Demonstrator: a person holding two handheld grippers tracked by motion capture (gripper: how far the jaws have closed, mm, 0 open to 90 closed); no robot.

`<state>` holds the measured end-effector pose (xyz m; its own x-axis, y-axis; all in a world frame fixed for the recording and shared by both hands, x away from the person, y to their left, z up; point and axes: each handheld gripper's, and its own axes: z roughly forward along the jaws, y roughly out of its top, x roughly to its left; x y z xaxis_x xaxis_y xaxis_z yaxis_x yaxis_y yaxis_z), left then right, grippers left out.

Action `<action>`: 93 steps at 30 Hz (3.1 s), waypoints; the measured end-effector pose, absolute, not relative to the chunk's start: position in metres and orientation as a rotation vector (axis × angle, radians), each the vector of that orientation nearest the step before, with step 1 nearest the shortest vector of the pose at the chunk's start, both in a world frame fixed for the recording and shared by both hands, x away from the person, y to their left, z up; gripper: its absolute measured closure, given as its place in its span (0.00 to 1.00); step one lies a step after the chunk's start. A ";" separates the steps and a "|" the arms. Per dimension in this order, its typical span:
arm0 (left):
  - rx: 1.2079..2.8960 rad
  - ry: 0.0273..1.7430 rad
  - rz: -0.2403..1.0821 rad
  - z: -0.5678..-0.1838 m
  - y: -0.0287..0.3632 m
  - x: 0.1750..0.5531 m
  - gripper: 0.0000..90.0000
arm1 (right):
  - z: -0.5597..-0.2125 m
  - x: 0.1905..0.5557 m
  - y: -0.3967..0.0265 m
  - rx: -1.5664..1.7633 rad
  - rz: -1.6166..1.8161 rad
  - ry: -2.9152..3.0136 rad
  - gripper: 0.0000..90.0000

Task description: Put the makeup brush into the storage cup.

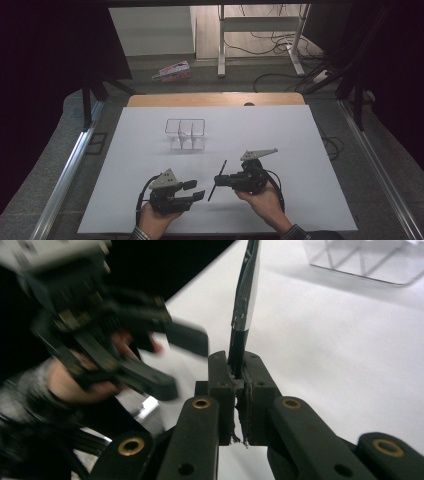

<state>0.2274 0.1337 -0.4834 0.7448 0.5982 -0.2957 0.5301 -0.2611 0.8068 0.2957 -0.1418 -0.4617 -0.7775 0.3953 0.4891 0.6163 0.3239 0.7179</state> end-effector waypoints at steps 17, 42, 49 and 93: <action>2.033 0.873 0.110 -0.463 0.151 0.237 0.03 | -0.450 0.288 -0.137 -0.798 -1.318 -2.720 0.95; 2.100 0.674 0.080 -0.439 0.117 0.253 0.19 | -0.447 0.278 -0.101 -0.503 -1.109 -2.901 0.95; 2.090 0.648 0.059 -0.438 0.113 0.254 0.66 | -0.447 0.277 -0.100 -0.493 -1.116 -2.899 0.95; 2.107 0.757 0.172 -0.432 0.134 0.258 0.95 | -0.462 0.277 -0.130 -0.632 -1.294 -2.920 0.00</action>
